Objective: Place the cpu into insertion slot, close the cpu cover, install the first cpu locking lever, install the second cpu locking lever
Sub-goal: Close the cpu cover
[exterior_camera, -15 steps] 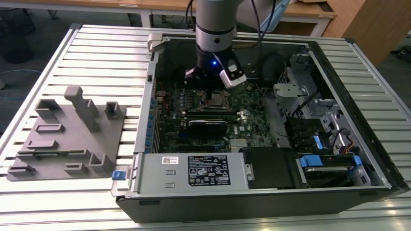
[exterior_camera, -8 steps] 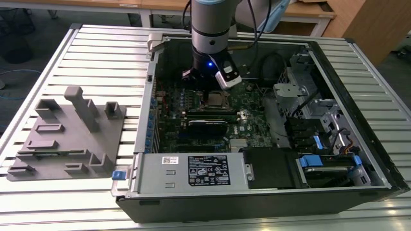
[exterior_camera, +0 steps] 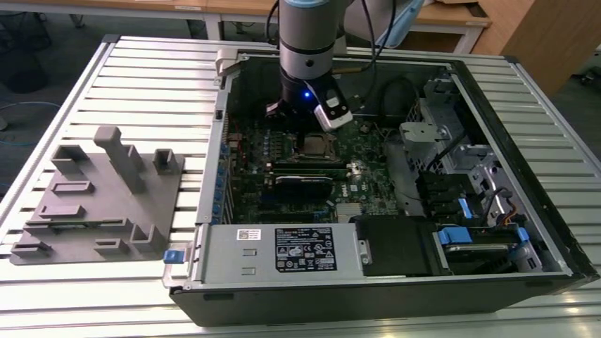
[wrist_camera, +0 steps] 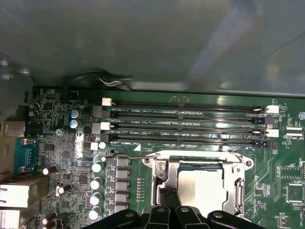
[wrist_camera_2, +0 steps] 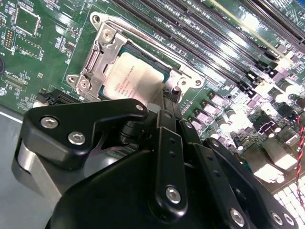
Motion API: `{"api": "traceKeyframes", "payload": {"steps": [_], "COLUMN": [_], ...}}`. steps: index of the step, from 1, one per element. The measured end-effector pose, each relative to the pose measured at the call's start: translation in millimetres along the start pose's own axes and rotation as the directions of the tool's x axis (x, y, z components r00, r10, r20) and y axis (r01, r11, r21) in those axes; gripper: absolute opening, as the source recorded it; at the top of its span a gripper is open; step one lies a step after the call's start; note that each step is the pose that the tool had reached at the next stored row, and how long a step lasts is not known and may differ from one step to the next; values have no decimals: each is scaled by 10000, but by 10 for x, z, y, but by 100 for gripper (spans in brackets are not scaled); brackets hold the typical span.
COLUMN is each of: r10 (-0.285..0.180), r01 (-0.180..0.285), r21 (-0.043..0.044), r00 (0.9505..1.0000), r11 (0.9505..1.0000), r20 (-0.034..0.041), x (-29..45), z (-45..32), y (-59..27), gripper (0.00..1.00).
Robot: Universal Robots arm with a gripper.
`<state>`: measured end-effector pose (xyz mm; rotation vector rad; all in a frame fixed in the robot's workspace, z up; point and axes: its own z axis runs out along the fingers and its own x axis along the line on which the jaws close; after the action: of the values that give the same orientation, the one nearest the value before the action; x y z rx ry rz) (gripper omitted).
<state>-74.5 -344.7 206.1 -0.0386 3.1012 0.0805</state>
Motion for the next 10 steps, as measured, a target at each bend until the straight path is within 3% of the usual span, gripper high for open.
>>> {"api": "traceKeyframes", "payload": {"steps": [4,10], "r10": [1,3], "r01": [-1,-3], "r21": [1,0], "r00": [10000,10000], "r11": [10000,10000], "r20": [-1,1], "x": [4,11], "z": [45,48], "y": [-3,-2], "gripper": [11,11]}}
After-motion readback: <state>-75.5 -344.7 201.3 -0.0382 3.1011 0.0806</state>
